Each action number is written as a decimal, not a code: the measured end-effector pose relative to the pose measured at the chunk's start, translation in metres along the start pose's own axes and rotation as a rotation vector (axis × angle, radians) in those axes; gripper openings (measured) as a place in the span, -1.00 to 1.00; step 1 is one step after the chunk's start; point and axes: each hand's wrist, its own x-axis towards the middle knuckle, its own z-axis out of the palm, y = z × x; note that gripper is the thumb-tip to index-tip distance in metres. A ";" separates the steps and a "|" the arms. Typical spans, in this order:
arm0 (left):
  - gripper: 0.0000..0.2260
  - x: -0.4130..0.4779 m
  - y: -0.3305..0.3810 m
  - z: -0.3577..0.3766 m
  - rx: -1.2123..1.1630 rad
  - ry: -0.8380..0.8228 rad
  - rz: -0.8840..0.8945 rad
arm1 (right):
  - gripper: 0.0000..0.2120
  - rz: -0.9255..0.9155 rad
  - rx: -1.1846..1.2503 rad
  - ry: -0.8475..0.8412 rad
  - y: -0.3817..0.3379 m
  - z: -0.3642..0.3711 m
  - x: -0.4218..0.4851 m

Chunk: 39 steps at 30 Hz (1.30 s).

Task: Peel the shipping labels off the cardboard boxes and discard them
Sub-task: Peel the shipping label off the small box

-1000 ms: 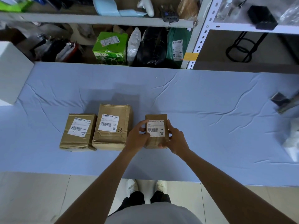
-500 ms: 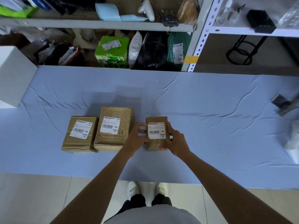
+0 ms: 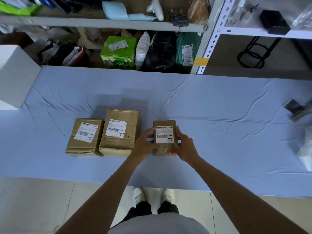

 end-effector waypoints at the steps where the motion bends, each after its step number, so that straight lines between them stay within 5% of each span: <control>1: -0.46 0.000 0.001 -0.001 -0.014 -0.006 -0.007 | -0.17 0.004 0.000 0.000 0.000 0.000 0.000; 5: -0.52 0.006 0.005 -0.006 -0.084 -0.021 -0.038 | -0.15 0.013 -0.003 -0.012 -0.002 0.000 0.001; 10: -0.87 -0.002 0.009 0.003 0.059 -0.080 -0.037 | -0.12 0.022 0.012 -0.018 -0.004 -0.002 0.000; 15: -0.66 -0.003 0.009 -0.010 -0.199 0.037 -0.041 | -0.08 0.015 0.011 -0.029 -0.003 -0.001 -0.001; 23: -0.84 0.016 0.012 0.004 0.053 0.266 0.172 | -0.10 0.007 0.033 -0.015 0.000 0.001 -0.003; 39: -0.91 0.035 0.013 0.010 0.240 0.414 0.153 | 0.05 0.033 -0.047 -0.002 0.003 0.005 0.001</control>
